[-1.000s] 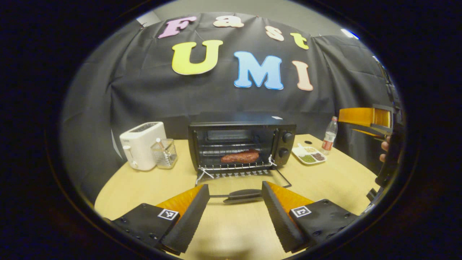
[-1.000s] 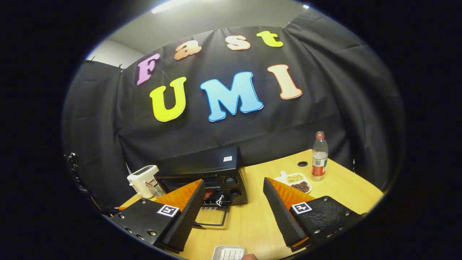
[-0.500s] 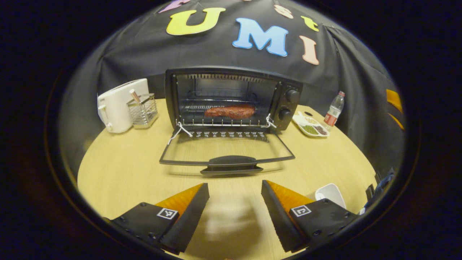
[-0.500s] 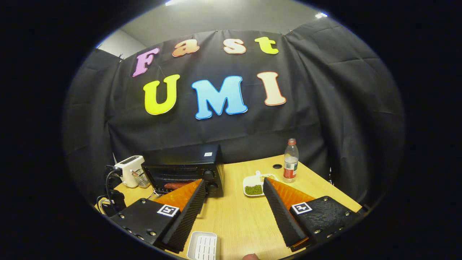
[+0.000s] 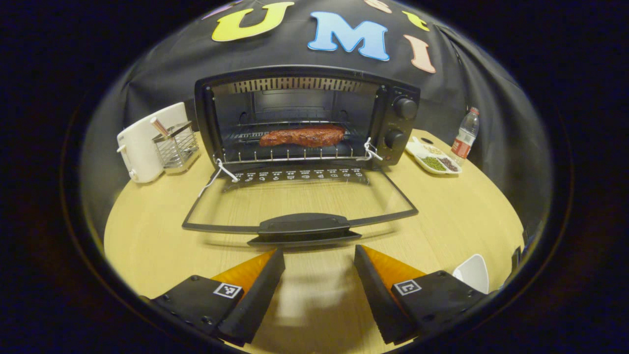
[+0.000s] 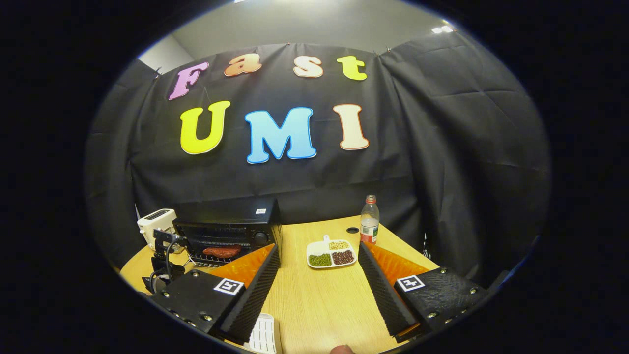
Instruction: Open the electric oven with the left hand, put the food in, and close the electric oven.
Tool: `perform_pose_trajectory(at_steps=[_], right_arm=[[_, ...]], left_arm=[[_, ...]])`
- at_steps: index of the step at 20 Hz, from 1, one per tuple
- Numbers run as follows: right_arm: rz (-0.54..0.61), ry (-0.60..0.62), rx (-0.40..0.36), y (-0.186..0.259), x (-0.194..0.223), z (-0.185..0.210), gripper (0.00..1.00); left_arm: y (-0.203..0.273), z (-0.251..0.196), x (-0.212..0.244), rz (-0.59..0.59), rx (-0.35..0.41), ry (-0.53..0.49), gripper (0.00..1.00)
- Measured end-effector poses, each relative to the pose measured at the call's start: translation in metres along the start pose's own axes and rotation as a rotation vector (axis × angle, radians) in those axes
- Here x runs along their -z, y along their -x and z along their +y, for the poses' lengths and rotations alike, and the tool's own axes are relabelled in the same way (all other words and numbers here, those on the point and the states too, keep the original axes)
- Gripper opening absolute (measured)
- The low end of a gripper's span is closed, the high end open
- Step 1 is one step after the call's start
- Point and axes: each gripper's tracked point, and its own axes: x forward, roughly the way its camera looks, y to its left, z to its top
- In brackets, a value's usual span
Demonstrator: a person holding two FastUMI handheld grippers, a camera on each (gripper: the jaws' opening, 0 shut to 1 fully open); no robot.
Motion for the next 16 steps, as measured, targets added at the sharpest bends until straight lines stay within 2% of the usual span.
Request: perform_pose_trajectory(at_steps=[1, 3, 5, 7, 8, 9, 10, 11, 12, 13, 15, 16], right_arm=[[-0.002, 0.008, 0.000, 0.001, 0.000, 0.000, 0.97], [-0.004, 0.015, -0.010, 0.000, -0.001, 0.004, 0.97], [-0.003, 0.025, -0.027, 0.001, -0.001, 0.009, 0.97], [-0.007, 0.043, -0.038, 0.002, -0.002, 0.011, 0.98], [-0.010, 0.047, -0.042, 0.003, -0.003, 0.010, 0.97], [-0.010, 0.046, -0.048, 0.003, -0.002, 0.012, 0.97], [-0.008, 0.039, -0.057, 0.004, -0.002, 0.014, 0.97], [-0.006, 0.031, -0.065, 0.002, -0.001, 0.016, 0.97], [-0.002, 0.025, -0.067, 0.000, 0.000, 0.016, 0.98], [0.001, 0.018, -0.067, -0.002, 0.001, 0.016, 0.97], [0.005, 0.003, -0.070, -0.004, 0.001, 0.016, 0.97], [0.005, -0.001, -0.073, -0.005, 0.001, 0.018, 0.97]], left_arm=[[0.000, 0.000, -0.003, -0.020, -0.013, -0.001, 1.00], [-0.001, 0.000, -0.002, -0.021, -0.035, -0.007, 1.00], [0.000, 0.000, -0.006, -0.019, -0.049, 0.016, 0.95], [0.005, -0.001, -0.011, -0.027, -0.049, 0.026, 0.95], [0.008, -0.001, -0.014, -0.042, -0.049, 0.021, 1.00], [0.013, -0.002, -0.018, -0.055, -0.050, 0.013, 0.95], [0.018, -0.002, -0.024, -0.071, -0.051, 0.004, 0.95], [0.023, -0.002, -0.031, -0.085, -0.053, -0.003, 1.00], [0.026, -0.002, -0.038, -0.097, -0.052, -0.004, 1.00], [0.029, -0.001, -0.044, -0.107, -0.049, 0.003, 0.95], [0.035, -0.001, -0.056, -0.123, -0.041, 0.027, 0.95], [0.036, -0.001, -0.060, -0.128, -0.036, 0.035, 1.00]])
